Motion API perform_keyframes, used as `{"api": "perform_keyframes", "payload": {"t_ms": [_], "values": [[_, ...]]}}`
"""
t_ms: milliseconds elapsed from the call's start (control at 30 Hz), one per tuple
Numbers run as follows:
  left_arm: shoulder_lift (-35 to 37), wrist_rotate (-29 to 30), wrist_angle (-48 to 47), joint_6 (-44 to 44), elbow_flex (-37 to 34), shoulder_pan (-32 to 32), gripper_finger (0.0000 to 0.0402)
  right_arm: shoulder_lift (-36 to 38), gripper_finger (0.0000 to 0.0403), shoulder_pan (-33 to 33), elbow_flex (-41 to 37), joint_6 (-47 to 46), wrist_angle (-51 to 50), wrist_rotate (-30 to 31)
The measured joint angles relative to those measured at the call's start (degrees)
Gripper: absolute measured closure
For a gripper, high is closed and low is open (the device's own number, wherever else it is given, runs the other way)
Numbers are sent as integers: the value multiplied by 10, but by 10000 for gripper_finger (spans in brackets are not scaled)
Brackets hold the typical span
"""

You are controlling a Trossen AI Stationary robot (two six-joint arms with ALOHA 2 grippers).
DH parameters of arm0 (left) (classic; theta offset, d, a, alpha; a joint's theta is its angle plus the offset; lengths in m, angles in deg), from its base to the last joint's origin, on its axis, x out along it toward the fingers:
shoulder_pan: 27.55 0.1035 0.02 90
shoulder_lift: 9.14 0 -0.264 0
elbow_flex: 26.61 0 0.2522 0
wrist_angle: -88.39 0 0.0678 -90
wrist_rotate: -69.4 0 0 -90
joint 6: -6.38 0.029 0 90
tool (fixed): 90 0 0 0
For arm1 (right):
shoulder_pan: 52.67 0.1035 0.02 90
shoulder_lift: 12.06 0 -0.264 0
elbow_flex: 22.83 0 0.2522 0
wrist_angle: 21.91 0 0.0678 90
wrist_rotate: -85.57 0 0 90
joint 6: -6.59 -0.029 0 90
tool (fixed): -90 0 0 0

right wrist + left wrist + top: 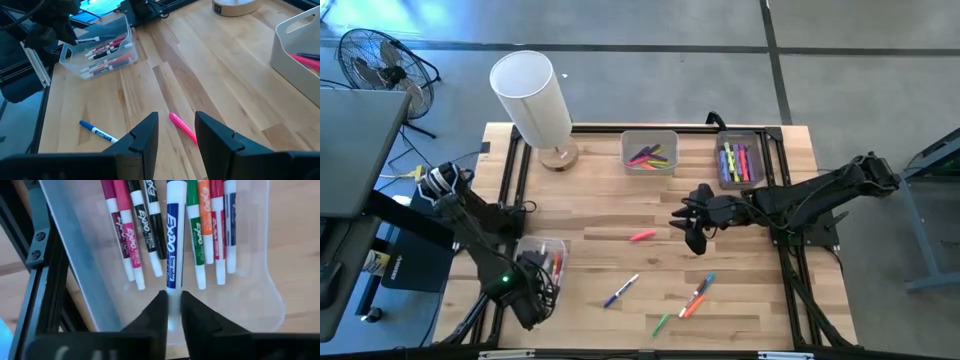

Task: Pick & Place Markers
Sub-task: Put the blue marker into the transparent bin, then put the pink pen into the white bin

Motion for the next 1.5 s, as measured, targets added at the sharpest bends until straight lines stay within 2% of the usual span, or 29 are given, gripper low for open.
{"api": "perform_keyframes", "payload": {"t_ms": [167, 267, 367, 600, 700, 800, 1033, 1133, 1300, 1500], "values": [[-1, 0, 0, -5, 0, 1, 277, 0, 286, 0, 0, 7, 0, 0], [-1, -4, 0, -5, 0, 1, 240, 0, 286, 0, 0, 9, 0, 0], [-1, -10, -1, -3, 0, 1, 222, 0, 286, 0, 0, 9, 0, 0], [2, 4, -11, 1, 0, 1, 217, 0, 286, 0, 0, 8, 0, 0], [17, 21, -17, 2, 0, 1, 230, 0, 286, 0, 0, 7, 0, 0], [35, 52, -27, 4, 0, 1, 259, 0, 286, 0, 0, 7, 0, 0], [74, 132, -32, 49, 0, 1, 385, 0, 286, 0, 0, 7, -1, 0], [82, 179, -30, 69, 1, 13, 388, 0, 286, 0, 0, 7, -1, 0], [82, 215, 37, 218, 1, 74, 399, 0, 286, 0, 0, 7, 0, 2], [82, 214, 169, 524, 1, 188, 400, 0, 286, 0, 0, -29, 0, 5]]}}
